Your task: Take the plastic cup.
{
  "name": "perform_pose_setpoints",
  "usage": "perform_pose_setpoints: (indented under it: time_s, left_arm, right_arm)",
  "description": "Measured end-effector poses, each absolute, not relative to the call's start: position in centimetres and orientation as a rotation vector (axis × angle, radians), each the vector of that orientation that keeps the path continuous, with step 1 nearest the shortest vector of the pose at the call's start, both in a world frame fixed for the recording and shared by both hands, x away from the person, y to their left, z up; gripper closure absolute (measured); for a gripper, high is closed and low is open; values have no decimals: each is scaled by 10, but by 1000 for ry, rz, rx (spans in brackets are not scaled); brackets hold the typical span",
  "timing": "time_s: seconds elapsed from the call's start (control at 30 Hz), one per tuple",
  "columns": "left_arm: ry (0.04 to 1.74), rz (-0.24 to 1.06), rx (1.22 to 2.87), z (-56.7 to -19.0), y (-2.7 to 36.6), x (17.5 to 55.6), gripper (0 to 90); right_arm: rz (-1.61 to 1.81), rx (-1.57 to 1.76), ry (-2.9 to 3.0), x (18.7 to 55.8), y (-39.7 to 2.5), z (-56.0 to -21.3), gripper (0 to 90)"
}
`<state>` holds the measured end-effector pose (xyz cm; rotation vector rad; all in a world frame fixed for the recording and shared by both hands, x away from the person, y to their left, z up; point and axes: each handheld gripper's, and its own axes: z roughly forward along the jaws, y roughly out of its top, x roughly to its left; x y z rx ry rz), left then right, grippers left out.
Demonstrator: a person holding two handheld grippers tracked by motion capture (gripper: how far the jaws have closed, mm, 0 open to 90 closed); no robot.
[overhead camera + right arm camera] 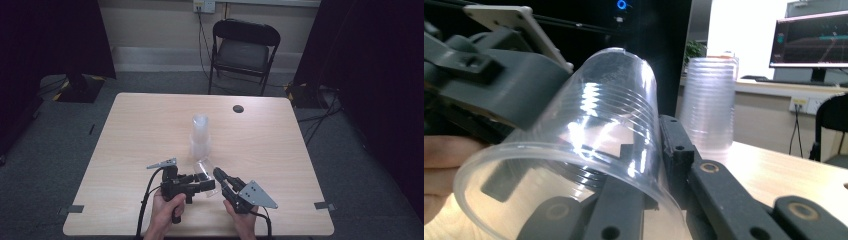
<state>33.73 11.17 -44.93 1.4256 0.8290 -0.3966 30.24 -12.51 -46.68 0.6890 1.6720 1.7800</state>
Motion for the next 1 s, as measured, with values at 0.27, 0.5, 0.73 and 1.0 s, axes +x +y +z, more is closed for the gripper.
perform_pose_setpoints:
  time_s: [0.27,0.5,0.73,1.0]
  left_arm:
    - [843,-330,1437,-448,121,336,232]
    - [842,-234,1462,-451,125,333,206]
    - [806,-35,1500,-448,134,329,201]
    - [818,153,1566,-449,139,326,206]
  right_arm:
    - [1791,764,1663,304,-138,-466,888]
    - [1752,875,1707,308,-145,-468,895]
    - [1732,924,1752,310,-149,-462,894]
    - [1752,1019,1830,315,-153,-459,894]
